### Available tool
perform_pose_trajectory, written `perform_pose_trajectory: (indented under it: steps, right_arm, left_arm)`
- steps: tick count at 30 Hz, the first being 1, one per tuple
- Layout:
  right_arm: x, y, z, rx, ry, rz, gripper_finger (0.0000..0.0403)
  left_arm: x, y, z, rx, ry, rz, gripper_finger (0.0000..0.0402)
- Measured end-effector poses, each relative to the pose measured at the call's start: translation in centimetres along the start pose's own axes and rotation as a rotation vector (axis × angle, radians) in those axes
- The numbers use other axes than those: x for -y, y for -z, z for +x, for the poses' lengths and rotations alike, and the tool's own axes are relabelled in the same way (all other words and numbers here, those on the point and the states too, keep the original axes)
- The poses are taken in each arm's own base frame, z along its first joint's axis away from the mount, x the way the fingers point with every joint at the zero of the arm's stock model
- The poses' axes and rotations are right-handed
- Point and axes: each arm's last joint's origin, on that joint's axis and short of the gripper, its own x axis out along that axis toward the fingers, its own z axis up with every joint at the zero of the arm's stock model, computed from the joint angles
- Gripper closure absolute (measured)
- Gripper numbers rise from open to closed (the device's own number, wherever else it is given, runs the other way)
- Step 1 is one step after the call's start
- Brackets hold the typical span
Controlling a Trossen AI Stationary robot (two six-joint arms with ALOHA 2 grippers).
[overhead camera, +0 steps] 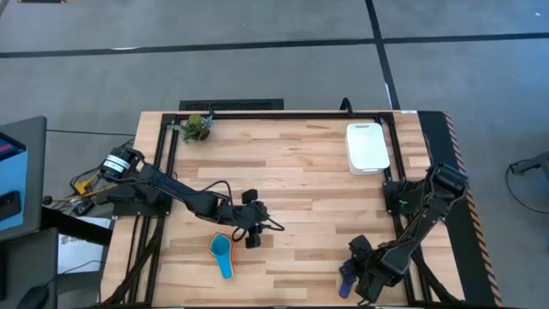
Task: Nest measuring cups in basket
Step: Stack the violet measuring cup on top of the light blue measuring cup
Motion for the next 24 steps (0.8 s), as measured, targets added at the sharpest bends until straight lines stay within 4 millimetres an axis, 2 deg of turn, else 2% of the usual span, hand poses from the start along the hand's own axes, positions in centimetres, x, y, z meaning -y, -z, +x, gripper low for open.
perform_pose_trajectory:
  steps: [5,7,14,19,24]
  right_arm:
    - [-1.0,-2.4,0.4,0.035,0.014,-0.099,0.0383]
    - [-1.6,-3.9,0.6,0.080,0.008,-0.151,0.0394]
    - [-3.8,-10.4,1.5,0.162,-0.013,-0.343,0.0396]
    - [-5.9,-15.1,1.9,0.241,-0.139,-0.490,0.0395]
    - [-7.5,-18.9,1.7,0.358,-0.265,-0.588,0.0399]
  left_arm:
    - [0.5,0.3,-0.2,-0.011,0.010,-0.017,0.0258]
    - [0.8,0.3,-0.3,-0.011,0.011,-0.027,0.0258]
    - [1.0,0.3,-1.4,-0.010,-0.052,-0.077,0.0258]
    - [0.5,-0.9,-2.9,0.054,-0.115,-0.134,0.0258]
    - [0.0,-1.3,-2.6,0.088,-0.124,-0.168,0.0258]
